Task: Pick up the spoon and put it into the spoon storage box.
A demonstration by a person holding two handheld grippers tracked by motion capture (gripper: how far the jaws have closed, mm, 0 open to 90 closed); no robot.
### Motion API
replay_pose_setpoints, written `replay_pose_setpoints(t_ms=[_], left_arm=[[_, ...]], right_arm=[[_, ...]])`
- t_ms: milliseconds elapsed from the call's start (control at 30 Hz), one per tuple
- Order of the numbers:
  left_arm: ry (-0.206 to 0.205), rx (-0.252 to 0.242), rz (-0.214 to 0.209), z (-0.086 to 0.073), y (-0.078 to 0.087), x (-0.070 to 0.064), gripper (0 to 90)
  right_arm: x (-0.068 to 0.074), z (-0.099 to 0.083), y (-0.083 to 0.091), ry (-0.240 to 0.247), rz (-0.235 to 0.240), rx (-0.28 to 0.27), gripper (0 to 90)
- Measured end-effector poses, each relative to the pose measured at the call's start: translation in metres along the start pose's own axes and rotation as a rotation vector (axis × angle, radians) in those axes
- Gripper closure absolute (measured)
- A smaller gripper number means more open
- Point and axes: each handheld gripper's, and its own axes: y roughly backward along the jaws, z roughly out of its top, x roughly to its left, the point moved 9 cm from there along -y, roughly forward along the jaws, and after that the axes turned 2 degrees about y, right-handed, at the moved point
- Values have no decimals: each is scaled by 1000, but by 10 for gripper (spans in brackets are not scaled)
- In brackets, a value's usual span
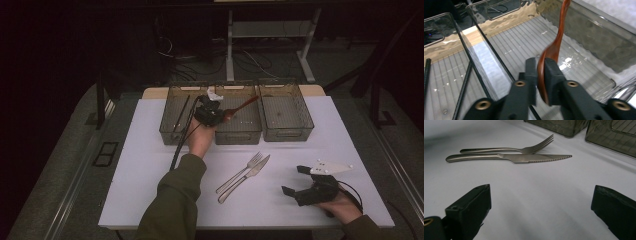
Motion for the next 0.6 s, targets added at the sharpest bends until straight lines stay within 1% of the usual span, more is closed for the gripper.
replay_pose_setpoints(t_ms=[100,200,267,333,400,433,467,533,600], left_arm=[[-2,0,-3,0,0,0,724],[-2,-7,-10,1,1,0,699],[-2,-15,-23,2,2,-1,678],[-4,-11,-41,2,3,-2,647],[-17,-15,-49,2,4,-2,628],[-17,-20,-58,2,5,-3,613],[-28,-16,-65,2,7,-3,605],[-34,-24,-82,3,10,-5,581],[-50,-30,-94,4,13,-6,558]], right_arm=[[0,0,0,0,0,-1,23],[0,0,0,1,0,-1,23],[0,0,0,2,1,-1,23],[0,0,0,1,1,0,23],[0,0,0,0,0,0,23],[0,0,0,0,0,0,23],[0,0,0,1,0,0,23],[0,0,0,1,1,0,23],[0,0,0,1,2,0,23]])
